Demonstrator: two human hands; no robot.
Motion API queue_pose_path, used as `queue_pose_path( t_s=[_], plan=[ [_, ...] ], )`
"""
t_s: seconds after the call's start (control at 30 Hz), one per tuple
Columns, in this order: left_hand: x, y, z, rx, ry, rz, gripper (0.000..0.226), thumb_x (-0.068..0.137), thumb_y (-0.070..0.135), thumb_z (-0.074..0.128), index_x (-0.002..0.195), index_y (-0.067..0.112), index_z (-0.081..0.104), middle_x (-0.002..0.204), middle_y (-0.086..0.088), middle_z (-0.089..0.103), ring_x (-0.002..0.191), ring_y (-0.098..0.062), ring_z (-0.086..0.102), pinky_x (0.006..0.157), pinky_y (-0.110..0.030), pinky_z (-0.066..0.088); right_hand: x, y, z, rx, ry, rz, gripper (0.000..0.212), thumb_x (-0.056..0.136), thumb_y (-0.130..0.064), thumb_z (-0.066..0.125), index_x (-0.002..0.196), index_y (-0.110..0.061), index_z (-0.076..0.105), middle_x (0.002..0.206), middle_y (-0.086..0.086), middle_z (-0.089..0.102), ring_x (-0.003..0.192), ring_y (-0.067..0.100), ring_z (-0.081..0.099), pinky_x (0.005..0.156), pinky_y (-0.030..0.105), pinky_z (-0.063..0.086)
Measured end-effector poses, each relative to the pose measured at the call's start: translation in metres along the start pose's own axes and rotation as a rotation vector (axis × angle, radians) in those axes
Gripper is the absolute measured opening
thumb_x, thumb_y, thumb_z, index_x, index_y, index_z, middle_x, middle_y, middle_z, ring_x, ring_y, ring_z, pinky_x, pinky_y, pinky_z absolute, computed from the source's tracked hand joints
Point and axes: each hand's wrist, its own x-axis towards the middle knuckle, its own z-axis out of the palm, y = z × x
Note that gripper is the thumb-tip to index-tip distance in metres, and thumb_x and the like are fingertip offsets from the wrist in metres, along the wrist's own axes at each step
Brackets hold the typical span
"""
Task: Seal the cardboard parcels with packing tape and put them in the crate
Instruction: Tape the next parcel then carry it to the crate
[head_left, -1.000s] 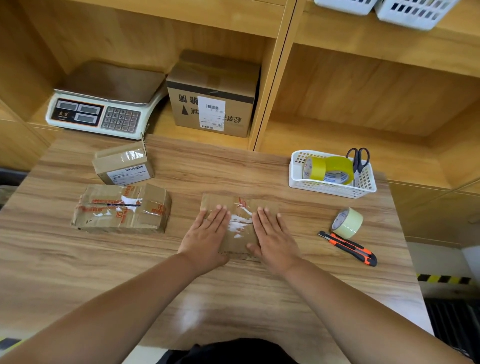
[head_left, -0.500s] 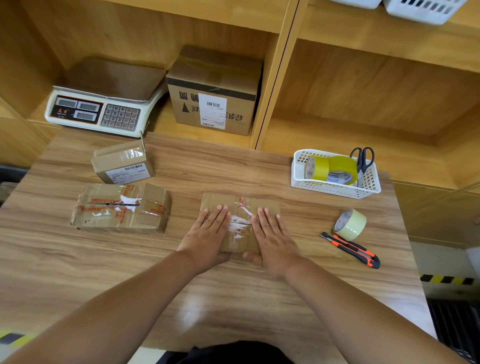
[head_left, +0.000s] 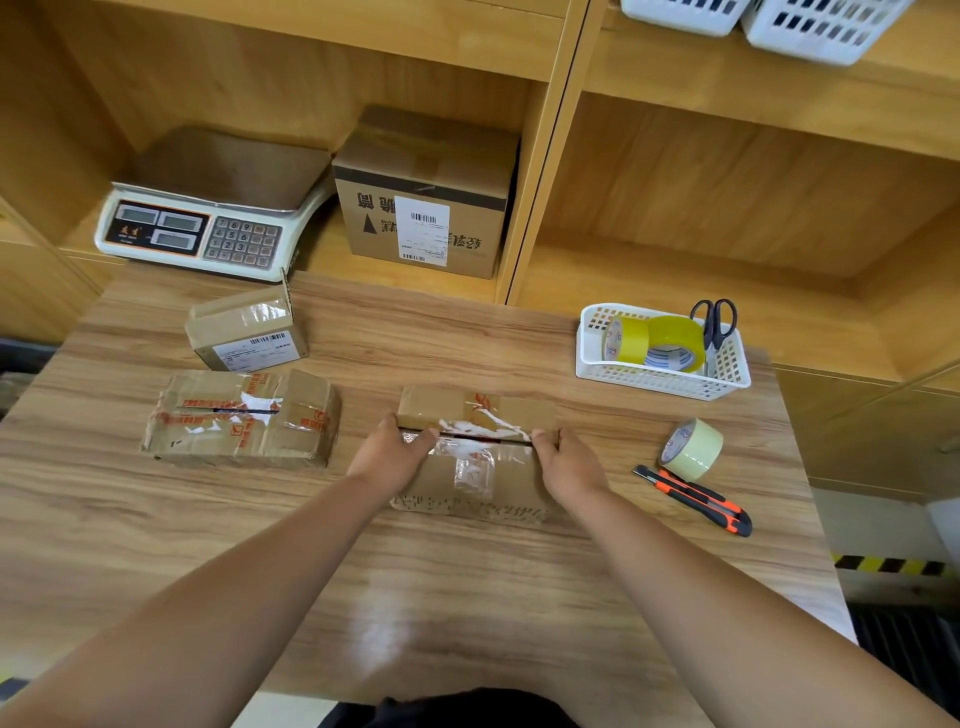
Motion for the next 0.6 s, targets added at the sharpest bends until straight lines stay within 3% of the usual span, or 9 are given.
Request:
queue_pose_path(
  t_s=[0.07,0.17,0.27,0.6],
  plan=[
    [-0.005,0.004,-0.001,-0.084,0.001,-0.008,0.048,0.093,0.044,0.051,0.125,0.009,0.046,0.104,-0.006,0.055,0.093,-0.025,0.053,0.08,-0.033,0.046,0.001,-0.003,-0.002,0.032,-0.005,0.018,0.052,0.099,-0.047,0.035,0.125,-0.005,0.05,0.129,0.016,0.055,0.118,0.033,0.05,0.09,0.034,0.039],
    [-0.008,0.006,-0.001,-0.051,0.036,-0.02,0.043,0.095,0.039,0.049,0.124,0.007,0.048,0.11,-0.011,0.058,0.097,-0.028,0.054,0.081,-0.033,0.044,0.002,-0.003,-0.001,0.043,-0.001,0.041,0.043,0.098,-0.041,0.041,0.121,-0.006,0.052,0.125,0.014,0.056,0.115,0.032,0.052,0.082,0.031,0.037],
    [-0.012,0.005,-0.001,-0.028,0.075,-0.02,0.036,0.094,0.032,0.053,0.119,0.007,0.05,0.111,-0.013,0.06,0.099,-0.029,0.056,0.08,-0.034,0.045,0.001,0.002,0.001,0.018,0.022,0.009,0.027,0.095,-0.036,0.05,0.1,-0.01,0.054,0.103,0.009,0.059,0.098,0.03,0.056,0.072,0.03,0.037],
    [-0.013,0.005,0.003,0.027,0.077,-0.086,0.04,0.092,0.031,0.054,0.123,0.006,0.048,0.114,-0.014,0.061,0.104,-0.033,0.058,0.08,-0.035,0.044,-0.006,0.01,-0.003,0.076,0.049,-0.058,0.024,0.091,-0.031,0.057,0.107,-0.014,0.062,0.098,0.002,0.062,0.092,0.024,0.058,0.068,0.027,0.036]
  ],
)
